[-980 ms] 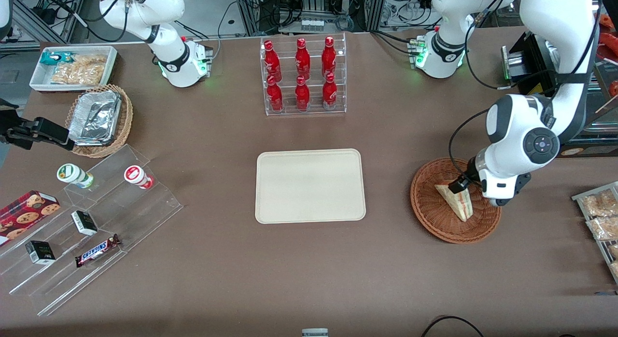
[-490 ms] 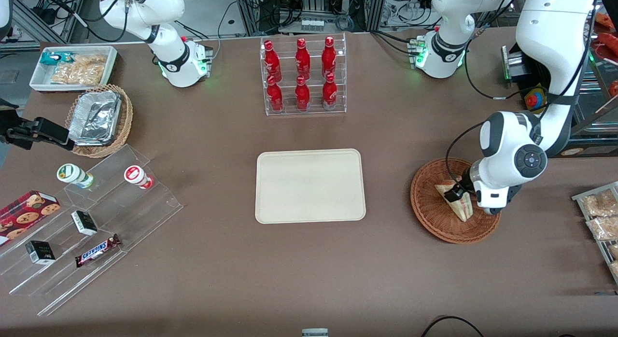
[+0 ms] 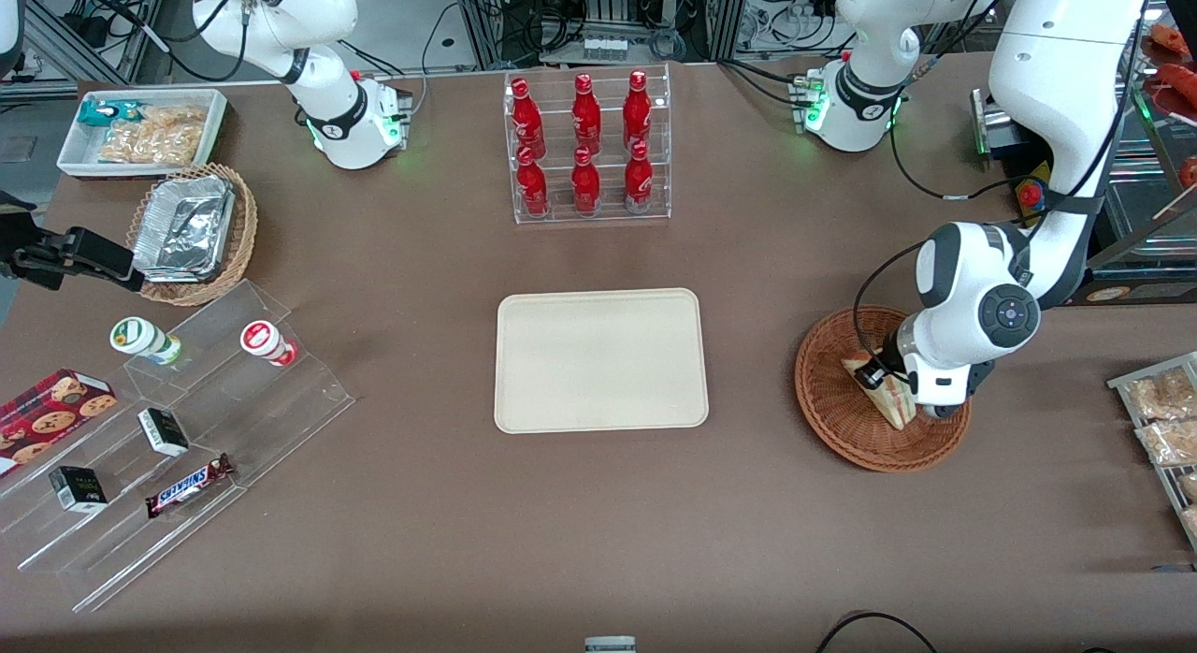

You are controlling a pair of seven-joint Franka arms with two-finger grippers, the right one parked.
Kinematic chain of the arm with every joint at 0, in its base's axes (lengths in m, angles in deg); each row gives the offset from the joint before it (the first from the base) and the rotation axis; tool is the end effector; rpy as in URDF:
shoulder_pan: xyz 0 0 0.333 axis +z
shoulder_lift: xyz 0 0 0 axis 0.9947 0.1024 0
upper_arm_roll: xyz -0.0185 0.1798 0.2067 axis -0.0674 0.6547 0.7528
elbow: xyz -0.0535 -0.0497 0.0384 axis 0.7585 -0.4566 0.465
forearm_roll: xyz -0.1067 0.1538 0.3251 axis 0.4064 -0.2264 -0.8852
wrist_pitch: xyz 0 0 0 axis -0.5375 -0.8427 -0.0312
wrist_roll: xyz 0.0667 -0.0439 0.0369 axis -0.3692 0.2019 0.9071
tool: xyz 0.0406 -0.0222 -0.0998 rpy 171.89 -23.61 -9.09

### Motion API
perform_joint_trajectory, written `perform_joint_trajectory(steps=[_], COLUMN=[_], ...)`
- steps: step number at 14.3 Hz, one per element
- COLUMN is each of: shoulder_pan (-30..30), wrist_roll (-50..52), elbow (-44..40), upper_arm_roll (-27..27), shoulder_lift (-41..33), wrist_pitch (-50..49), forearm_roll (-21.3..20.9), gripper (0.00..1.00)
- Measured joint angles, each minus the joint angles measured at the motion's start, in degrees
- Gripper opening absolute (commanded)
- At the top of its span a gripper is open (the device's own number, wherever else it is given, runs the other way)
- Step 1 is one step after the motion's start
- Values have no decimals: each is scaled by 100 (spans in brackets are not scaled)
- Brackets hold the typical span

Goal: Place sandwich from basket to tray
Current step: 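Close the left gripper on the sandwich and lift it from the basket, then carry the sandwich over the cream tray and lower it upright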

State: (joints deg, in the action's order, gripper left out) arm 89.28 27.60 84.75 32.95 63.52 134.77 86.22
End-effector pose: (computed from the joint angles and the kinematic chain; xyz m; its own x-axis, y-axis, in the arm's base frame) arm 0.5493 -0.0663 0.2131 0.7309 0.6704 -0.1281 0.6693 -0.7407 -0.0576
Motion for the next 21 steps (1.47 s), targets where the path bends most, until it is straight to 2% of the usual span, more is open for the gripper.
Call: perform_joint_trajectory(steps=[3, 6, 9, 13, 15, 18, 21], shoulder_pan=[-1, -126, -740, -1970, -2487, -3182, -3598], wrist_roll=[-181, -389, -564, -515, -514, -236, 92], elbow=[-184, -649, -1154, -1586, -1701, -2193, -2889], upper_arm_roll=[-2, -61, -116, -147, -149, -142, -138], shoulder_lift=[-100, -220, -310, -254, -37, 706, 1481], wrist_pitch=[-14, -535, -1113, -1543, -1552, -1513, -1447], forearm_roll=[-3, -4, -3, 9, 14, 19, 18], gripper=[5, 6, 7, 13, 13, 14, 16])
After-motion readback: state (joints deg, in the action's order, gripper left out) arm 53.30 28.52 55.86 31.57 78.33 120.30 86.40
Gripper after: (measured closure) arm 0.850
